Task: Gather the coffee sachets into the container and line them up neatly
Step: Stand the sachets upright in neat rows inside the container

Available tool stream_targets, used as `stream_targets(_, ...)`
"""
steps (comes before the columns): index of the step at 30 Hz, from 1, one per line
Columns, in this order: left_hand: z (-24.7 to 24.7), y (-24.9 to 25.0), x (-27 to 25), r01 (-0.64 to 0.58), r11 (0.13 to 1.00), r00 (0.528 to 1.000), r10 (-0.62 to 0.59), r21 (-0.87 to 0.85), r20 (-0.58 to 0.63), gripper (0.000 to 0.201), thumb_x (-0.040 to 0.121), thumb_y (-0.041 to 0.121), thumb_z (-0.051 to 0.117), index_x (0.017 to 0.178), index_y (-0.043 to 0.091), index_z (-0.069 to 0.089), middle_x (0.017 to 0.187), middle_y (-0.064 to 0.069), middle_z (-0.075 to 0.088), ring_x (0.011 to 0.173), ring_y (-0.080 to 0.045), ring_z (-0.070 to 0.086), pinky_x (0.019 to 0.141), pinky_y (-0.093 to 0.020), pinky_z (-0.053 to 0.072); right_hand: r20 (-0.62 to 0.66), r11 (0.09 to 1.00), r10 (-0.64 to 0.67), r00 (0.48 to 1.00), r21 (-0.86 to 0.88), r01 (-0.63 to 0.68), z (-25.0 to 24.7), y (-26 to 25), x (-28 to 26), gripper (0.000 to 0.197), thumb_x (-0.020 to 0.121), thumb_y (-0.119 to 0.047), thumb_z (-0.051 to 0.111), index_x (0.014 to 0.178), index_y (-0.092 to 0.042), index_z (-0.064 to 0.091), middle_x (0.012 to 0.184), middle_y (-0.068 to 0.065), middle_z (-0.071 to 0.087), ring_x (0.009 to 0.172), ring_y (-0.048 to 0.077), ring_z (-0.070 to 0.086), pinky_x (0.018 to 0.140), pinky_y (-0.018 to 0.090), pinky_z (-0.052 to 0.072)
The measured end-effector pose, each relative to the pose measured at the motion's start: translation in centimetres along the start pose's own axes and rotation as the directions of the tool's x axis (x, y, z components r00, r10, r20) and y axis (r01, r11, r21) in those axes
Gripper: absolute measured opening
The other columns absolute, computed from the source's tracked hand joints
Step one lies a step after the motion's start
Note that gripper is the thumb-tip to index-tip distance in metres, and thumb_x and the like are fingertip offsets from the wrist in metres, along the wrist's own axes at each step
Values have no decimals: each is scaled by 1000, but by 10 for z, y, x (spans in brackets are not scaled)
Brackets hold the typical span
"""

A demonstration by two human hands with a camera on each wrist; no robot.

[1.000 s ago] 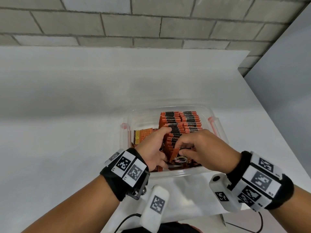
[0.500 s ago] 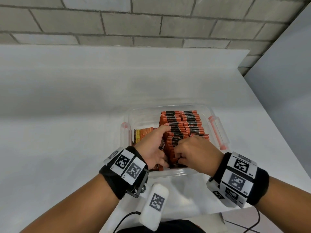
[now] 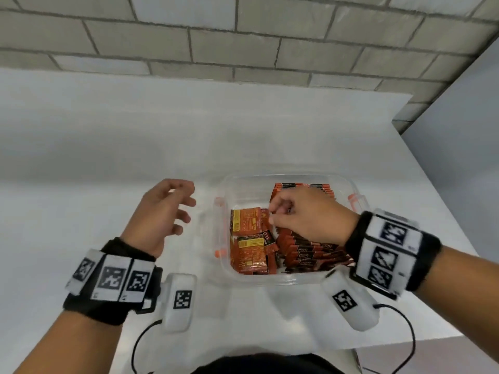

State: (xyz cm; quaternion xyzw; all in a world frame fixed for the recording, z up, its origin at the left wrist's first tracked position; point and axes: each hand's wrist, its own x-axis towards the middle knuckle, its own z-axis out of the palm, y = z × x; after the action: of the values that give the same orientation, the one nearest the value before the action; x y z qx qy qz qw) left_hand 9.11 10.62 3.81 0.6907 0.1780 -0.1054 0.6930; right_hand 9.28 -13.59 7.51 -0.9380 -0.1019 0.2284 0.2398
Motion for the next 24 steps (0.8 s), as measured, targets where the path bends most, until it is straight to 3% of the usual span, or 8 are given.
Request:
stream_targets(3,6,-17,3,71,993,996,-74,95,38,16,89,28,64,103,21,61,93,-7,61,64,-19,56,48,-26,39,154,987,109,982,-133,-89,13,-19,26,32,91,-30,59,115,-8,63,111,4,64,100,20,61,81,28,48)
stream_targets(5,15,-25,2,104,989,986,-116,102,116,24,87,27,68,107,21,58,94,-8,62,66,-19,59,50,-27,45,232,963,152,961,-253,-92,24,-30,39,34,93,-26,56,112,1,63,95,9,65,90,24,62,71,31,50)
stream_targets(7,20,-31,2,100,992,982,-112,83,153,26,85,20,69,107,21,56,91,-10,62,64,-19,59,50,-28,47,251,947,188,950,-301,-108,34,-35,48,33,93,-24,55,109,3,61,76,2,53,80,20,53,62,28,41)
stream_targets(8,20,-33,3,94,993,982,-103,66,158,26,85,17,69,107,21,55,90,-11,62,62,-20,59,50,-28,47,246,944,209,946,-305,-129,38,-37,50,33,92,-24,55,111,2,59,75,1,52,80,20,51,60,27,39)
stream_targets(12,18,-39,3,77,997,981,-76,-1,178,27,85,15,70,107,20,55,86,-13,61,57,-18,58,47,-25,48,236,862,346,908,-463,-209,51,-43,58,48,90,-16,60,129,1,38,112,12,60,98,27,61,55,24,41)
stream_targets(15,17,-42,4,62,998,980,-55,-33,189,29,85,15,69,110,18,54,86,-14,62,54,-14,58,45,-24,47,232,823,407,883,-514,-244,55,-45,63,58,88,-15,61,134,0,29,113,12,59,96,26,61,60,26,46)
stream_targets(21,16,-45,7,63,996,976,-50,-57,214,29,86,14,69,110,19,53,95,-20,63,57,-16,60,46,-25,49,377,844,433,819,-489,-221,57,-44,64,34,88,-22,64,113,-6,46,73,2,56,57,13,53,45,20,41)
stream_targets(24,16,-46,7,68,995,973,-48,-77,226,30,86,14,68,111,20,53,97,-22,62,55,-17,60,46,-26,50,376,826,402,835,-543,-153,61,-46,64,21,85,-23,66,80,-10,50,53,-1,53,52,12,46,45,19,36)
